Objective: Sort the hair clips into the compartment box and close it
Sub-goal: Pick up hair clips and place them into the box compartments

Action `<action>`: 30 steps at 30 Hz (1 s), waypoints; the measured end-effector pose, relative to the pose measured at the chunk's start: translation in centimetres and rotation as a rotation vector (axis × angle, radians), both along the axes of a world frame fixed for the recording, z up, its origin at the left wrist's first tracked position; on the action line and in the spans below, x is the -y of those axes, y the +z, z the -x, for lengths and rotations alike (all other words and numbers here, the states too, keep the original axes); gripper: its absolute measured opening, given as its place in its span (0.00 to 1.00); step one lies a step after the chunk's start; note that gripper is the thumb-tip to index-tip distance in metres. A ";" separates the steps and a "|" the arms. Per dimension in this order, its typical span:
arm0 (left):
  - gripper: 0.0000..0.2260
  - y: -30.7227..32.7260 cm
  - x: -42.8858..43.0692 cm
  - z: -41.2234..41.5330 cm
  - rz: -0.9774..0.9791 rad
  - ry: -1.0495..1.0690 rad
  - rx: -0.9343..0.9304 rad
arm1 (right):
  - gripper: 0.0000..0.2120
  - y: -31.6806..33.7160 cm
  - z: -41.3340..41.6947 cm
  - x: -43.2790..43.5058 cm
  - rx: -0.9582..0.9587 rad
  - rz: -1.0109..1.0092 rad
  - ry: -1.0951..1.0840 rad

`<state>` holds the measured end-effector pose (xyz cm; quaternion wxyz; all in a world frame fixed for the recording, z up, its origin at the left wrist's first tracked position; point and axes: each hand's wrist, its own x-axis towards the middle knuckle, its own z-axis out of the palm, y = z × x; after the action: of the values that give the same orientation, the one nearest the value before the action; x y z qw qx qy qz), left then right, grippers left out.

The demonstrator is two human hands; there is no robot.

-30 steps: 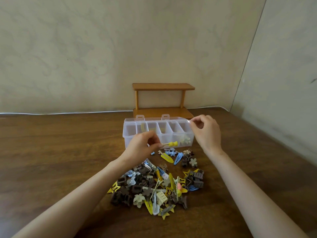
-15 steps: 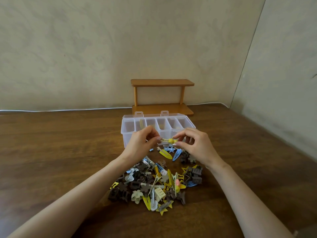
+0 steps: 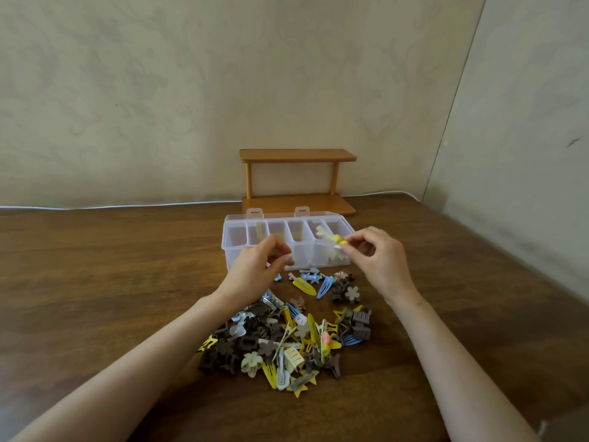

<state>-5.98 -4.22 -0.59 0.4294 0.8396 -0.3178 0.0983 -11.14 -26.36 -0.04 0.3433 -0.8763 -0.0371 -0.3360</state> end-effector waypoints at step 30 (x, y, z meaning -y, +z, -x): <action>0.04 -1.3 -0.2 -0.6 -0.309 0.002 0.245 | 0.08 -1.2 -0.8 1.6 -0.026 -0.085 -0.260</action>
<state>-5.41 -4.06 -1.85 0.2532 0.8777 -0.3780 0.1503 -10.32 -28.00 -1.19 0.3342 -0.8626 0.0952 -0.3676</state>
